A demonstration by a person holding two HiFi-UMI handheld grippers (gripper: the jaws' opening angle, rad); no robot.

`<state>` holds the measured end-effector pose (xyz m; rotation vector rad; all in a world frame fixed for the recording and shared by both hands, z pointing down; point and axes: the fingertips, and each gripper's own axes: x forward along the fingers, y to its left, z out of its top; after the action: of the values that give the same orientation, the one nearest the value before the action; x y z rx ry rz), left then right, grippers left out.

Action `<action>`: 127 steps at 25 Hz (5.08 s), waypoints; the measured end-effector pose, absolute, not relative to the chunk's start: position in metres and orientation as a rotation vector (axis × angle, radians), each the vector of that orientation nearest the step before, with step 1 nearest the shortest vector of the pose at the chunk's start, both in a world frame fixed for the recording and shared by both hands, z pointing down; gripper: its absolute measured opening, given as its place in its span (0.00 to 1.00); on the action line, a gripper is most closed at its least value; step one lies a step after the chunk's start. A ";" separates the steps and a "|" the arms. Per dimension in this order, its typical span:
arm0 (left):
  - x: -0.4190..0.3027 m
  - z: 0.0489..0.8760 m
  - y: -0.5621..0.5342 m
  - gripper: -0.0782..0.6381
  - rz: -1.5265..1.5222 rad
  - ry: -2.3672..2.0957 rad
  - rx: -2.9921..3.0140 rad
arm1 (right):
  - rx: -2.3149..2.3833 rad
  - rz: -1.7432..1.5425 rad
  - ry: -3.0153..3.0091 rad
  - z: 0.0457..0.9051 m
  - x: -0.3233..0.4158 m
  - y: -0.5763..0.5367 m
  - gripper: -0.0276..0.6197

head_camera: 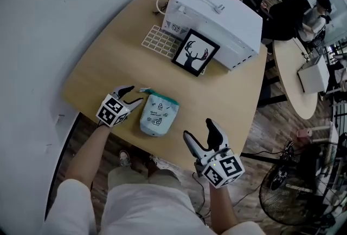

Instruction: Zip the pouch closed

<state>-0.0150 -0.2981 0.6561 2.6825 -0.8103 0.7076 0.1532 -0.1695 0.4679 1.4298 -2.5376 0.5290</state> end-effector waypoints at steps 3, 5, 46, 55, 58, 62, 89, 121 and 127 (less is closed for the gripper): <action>-0.006 0.676 -0.311 0.48 0.807 -0.747 2.663 | 1.404 0.523 -2.529 0.470 0.150 -0.171 0.58; -0.001 0.687 -0.316 0.46 0.858 -0.705 2.657 | 1.393 0.519 -2.522 0.471 0.149 -0.171 0.58; 0.005 0.405 -0.150 0.13 1.251 -0.012 4.097 | 0.207 1.102 -2.779 0.429 0.028 -0.171 0.40; 0.001 0.386 -0.137 0.13 1.193 -0.031 4.142 | 0.019 0.819 -2.780 0.413 0.002 -0.160 0.26; 0.000 0.384 -0.136 0.13 1.196 -0.039 4.142 | 0.014 0.716 -2.757 0.414 0.001 -0.160 0.23; -0.001 0.384 -0.137 0.13 1.179 -0.067 4.135 | 0.008 0.664 -2.759 0.409 0.000 -0.161 0.21; 0.004 0.406 -0.141 0.13 0.897 -0.074 3.885 | 0.132 0.332 -2.621 0.437 0.020 -0.158 0.10; 0.021 0.425 -0.141 0.15 1.141 0.064 3.931 | 0.058 0.451 -2.584 0.437 0.021 -0.158 0.13; 0.022 0.428 -0.142 0.15 1.161 0.067 3.926 | 0.038 0.421 -2.572 0.438 0.025 -0.157 0.10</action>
<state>0.0216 -0.1417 0.4285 3.9257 0.0675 1.1614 0.0250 -0.1575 0.4384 0.0381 -2.5722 0.4209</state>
